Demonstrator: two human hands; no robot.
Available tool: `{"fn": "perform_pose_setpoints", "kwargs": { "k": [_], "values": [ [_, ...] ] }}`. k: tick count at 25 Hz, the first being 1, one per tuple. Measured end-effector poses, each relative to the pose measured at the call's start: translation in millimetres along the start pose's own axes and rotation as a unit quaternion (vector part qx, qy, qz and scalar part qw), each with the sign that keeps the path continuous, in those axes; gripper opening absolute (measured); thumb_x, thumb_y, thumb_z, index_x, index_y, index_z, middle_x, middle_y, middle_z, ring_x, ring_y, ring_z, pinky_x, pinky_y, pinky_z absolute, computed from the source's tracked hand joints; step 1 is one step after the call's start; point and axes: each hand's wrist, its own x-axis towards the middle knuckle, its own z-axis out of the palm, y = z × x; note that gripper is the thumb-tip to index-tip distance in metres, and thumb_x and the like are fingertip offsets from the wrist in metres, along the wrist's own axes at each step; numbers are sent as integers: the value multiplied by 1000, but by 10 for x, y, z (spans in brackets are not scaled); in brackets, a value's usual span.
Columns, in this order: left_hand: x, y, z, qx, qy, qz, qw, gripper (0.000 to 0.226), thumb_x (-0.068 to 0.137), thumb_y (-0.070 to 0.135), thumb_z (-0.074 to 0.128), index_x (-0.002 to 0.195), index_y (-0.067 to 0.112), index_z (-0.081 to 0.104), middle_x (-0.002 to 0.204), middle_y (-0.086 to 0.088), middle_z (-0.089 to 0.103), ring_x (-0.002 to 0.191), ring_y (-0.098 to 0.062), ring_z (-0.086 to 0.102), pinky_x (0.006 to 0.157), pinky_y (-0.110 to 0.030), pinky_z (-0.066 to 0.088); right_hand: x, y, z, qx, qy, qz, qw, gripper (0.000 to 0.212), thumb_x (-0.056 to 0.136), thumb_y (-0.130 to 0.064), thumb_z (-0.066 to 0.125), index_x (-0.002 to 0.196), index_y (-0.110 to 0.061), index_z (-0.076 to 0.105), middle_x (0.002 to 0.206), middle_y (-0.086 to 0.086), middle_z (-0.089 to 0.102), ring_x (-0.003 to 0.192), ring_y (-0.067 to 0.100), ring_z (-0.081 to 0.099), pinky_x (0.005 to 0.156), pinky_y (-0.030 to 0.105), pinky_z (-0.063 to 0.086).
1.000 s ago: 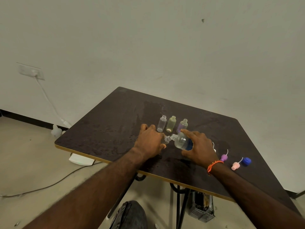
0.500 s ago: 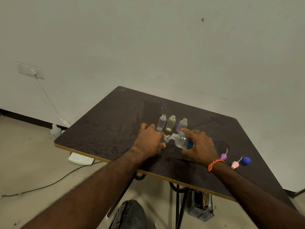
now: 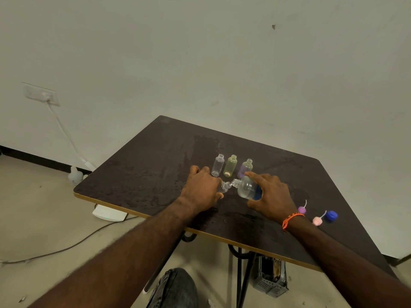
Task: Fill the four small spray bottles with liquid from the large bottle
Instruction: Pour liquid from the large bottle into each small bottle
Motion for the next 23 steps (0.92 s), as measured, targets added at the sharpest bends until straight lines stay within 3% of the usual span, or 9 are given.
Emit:
{"fn": "perform_pose_setpoints", "kwargs": {
  "k": [23],
  "values": [
    [-12, 2, 0, -5, 5, 3, 1000, 40, 96, 54, 64, 125, 28, 69, 117, 0, 66, 121, -19, 52, 108, -45, 29, -9, 29, -20, -2, -1, -2, 1000, 83, 75, -46, 76, 149, -37, 38, 137, -2, 54, 123, 21, 45, 105, 46, 39]
  ]
}}
